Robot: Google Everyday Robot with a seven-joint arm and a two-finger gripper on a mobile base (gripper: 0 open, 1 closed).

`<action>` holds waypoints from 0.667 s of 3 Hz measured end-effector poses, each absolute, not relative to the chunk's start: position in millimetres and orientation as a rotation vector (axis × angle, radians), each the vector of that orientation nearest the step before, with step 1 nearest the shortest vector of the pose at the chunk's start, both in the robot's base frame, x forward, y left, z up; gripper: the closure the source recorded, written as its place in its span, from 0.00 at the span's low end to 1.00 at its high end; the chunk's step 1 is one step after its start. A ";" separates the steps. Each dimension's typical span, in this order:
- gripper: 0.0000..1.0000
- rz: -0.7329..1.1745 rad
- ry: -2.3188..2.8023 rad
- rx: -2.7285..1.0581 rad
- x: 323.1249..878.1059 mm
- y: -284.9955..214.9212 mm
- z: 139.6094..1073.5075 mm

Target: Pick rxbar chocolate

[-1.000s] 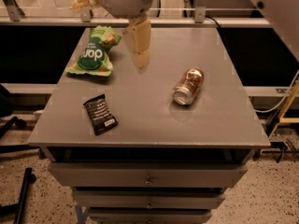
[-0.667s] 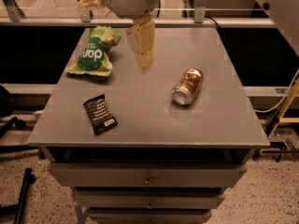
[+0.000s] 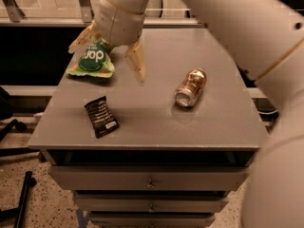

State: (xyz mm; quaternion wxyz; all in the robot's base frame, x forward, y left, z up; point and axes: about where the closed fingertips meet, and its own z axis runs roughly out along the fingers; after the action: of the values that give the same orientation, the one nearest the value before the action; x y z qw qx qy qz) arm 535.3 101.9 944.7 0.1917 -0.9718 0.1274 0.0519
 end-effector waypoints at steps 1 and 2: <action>0.00 0.210 0.173 -2.771 542.0 121.6 916.6; 0.00 0.234 0.005 -2.837 544.8 145.3 892.0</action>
Offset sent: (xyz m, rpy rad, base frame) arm -0.0031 0.0455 -0.0811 -0.2321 0.0857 0.4543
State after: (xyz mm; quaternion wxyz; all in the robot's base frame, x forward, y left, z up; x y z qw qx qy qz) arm 544.8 145.3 892.0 0.1471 -0.9858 0.0017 0.0812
